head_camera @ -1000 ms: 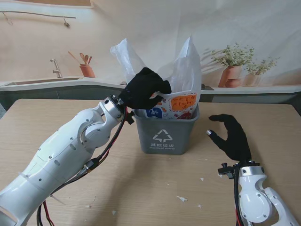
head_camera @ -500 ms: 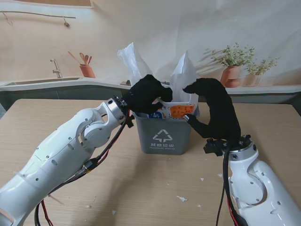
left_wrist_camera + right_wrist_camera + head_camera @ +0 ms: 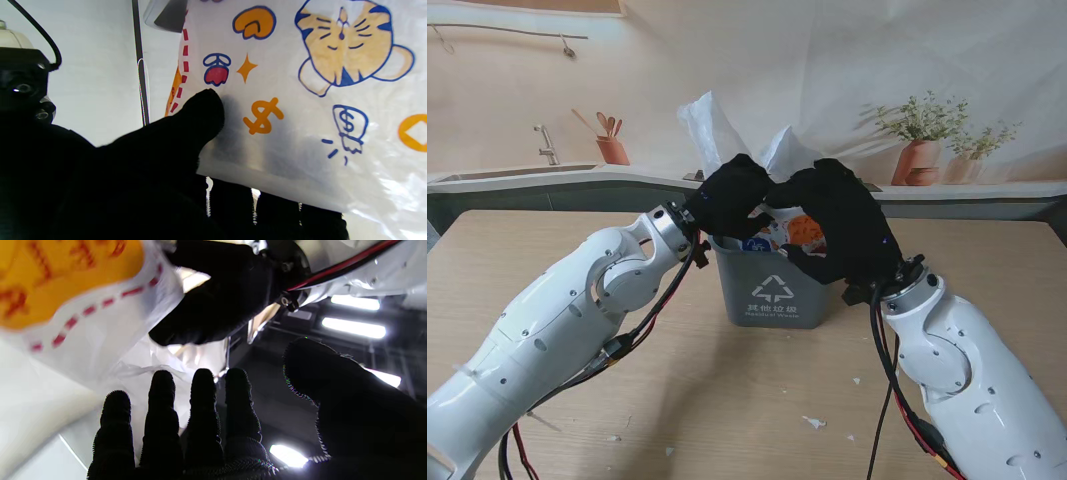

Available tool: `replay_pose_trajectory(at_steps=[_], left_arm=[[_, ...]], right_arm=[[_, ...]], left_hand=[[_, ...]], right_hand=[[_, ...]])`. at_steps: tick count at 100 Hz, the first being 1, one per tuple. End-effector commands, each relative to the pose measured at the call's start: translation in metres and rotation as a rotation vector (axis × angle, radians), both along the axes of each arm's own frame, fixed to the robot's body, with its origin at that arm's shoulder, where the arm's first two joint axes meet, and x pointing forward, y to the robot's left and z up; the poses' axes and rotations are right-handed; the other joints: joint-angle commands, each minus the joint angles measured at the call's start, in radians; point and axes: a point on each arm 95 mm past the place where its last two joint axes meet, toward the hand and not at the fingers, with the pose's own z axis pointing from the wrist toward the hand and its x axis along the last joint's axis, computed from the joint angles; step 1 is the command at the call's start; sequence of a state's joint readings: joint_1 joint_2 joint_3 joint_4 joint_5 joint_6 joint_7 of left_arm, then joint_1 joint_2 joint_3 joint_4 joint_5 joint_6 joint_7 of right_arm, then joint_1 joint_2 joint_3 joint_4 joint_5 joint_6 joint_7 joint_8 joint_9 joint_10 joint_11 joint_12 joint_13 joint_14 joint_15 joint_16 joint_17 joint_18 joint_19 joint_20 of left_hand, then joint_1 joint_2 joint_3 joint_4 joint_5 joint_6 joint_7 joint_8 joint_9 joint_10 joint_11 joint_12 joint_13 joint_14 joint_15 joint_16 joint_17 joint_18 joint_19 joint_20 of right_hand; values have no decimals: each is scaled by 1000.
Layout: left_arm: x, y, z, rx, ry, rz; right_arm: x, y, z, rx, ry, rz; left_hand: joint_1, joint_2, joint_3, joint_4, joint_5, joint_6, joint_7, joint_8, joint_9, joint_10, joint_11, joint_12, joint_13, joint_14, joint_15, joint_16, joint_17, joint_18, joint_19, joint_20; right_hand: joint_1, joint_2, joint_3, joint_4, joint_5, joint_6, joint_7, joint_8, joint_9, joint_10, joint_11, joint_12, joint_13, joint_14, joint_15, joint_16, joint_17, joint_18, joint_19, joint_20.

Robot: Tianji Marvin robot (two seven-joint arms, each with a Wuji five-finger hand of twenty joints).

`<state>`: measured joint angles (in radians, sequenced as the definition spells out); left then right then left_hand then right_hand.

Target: Fit the garbage bag over the bin

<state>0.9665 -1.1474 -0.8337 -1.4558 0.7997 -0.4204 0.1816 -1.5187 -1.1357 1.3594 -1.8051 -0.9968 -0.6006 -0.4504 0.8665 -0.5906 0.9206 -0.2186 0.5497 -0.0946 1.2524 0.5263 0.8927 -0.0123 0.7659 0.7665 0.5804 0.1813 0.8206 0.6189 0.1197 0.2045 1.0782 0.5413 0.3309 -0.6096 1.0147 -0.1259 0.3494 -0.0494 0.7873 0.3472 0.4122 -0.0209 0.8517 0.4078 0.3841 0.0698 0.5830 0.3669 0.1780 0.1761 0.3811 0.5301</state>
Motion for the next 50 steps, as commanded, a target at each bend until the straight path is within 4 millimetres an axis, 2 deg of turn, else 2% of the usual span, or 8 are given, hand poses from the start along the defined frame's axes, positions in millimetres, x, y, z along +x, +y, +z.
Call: replay_pose_trajectory(at_steps=[1, 18, 31, 39, 41, 44, 45, 50], left_arm=[[-1, -2, 3, 16, -1, -12], [3, -4, 2, 37, 13, -8], [6, -6, 3, 42, 19, 0], [6, -7, 3, 40, 21, 4], [6, -7, 3, 39, 21, 4], [6, -7, 3, 39, 20, 3], [6, -8, 3, 39, 20, 3], [6, -8, 3, 40, 20, 0]], right_arm=[[-7, -4, 1, 72, 4, -1], [-28, -5, 6, 137, -60, 7], [-41, 10, 7, 183, -81, 92], [-45, 24, 3, 218, -66, 161], [-45, 28, 2, 229, -57, 180], [-45, 32, 1, 245, -41, 207], [-45, 34, 0, 249, -36, 214], [-43, 39, -2, 244, -12, 239]], left_hand=[[-7, -15, 42, -34, 11, -4, -4, -6, 16, -8, -6, 25, 26, -6, -15, 11, -1, 9, -26, -4], [-10, -15, 43, -35, 14, -6, -6, -5, 19, -14, -12, 25, 28, -6, -17, 12, 4, 6, -30, -6], [-9, -14, 43, -35, 14, -4, -6, -4, 20, -11, -14, 27, 28, -6, -17, 12, 4, 6, -30, -6], [-7, -14, 43, -35, 14, -6, -6, -3, 20, -11, -15, 28, 26, -6, -18, 12, 5, 6, -30, -6], [-8, -14, 43, -35, 14, -5, -6, -3, 20, -11, -15, 29, 27, -6, -18, 12, 5, 6, -30, -6], [-7, -15, 43, -35, 14, -4, -7, -3, 20, -11, -15, 29, 27, -5, -18, 13, 5, 6, -30, -6], [-7, -14, 43, -35, 14, -4, -7, -3, 20, -11, -15, 29, 26, -6, -18, 13, 5, 6, -30, -6], [-7, -15, 43, -35, 15, -3, -7, -2, 21, -11, -16, 30, 26, -6, -19, 13, 5, 6, -30, -6]], right_hand=[[-25, 28, -17, 6, -48, -6, -8, 24, -49, -4, 11, 10, -54, -7, 10, 17, -40, -2, -5, -7], [-13, 27, -38, 13, -79, -7, -7, 38, -110, -6, 33, 14, -85, -13, 27, 24, -47, -18, 9, 13], [3, -13, 24, 9, -30, -15, 30, 67, -40, -19, 99, 35, -13, -9, 135, 73, 46, -23, 74, 39], [20, -50, 86, -1, 21, -27, 53, 83, 37, -29, 126, 49, 59, -6, 219, 115, 89, -29, 233, 47], [25, -58, 99, -4, 32, -31, 55, 84, 56, -31, 124, 53, 76, -8, 225, 119, 81, -31, 318, -14], [32, -72, 118, -6, 56, -41, 55, 82, 84, -35, 118, 51, 102, -12, 224, 118, 64, -38, 428, -25], [35, -76, 124, -9, 59, -43, 55, 79, 88, -36, 116, 52, 108, -12, 224, 118, 56, -40, 471, -62], [46, -91, 148, -12, 60, -54, 47, 65, 96, -39, 100, 47, 120, -17, 219, 116, 28, -55, 614, -124]])
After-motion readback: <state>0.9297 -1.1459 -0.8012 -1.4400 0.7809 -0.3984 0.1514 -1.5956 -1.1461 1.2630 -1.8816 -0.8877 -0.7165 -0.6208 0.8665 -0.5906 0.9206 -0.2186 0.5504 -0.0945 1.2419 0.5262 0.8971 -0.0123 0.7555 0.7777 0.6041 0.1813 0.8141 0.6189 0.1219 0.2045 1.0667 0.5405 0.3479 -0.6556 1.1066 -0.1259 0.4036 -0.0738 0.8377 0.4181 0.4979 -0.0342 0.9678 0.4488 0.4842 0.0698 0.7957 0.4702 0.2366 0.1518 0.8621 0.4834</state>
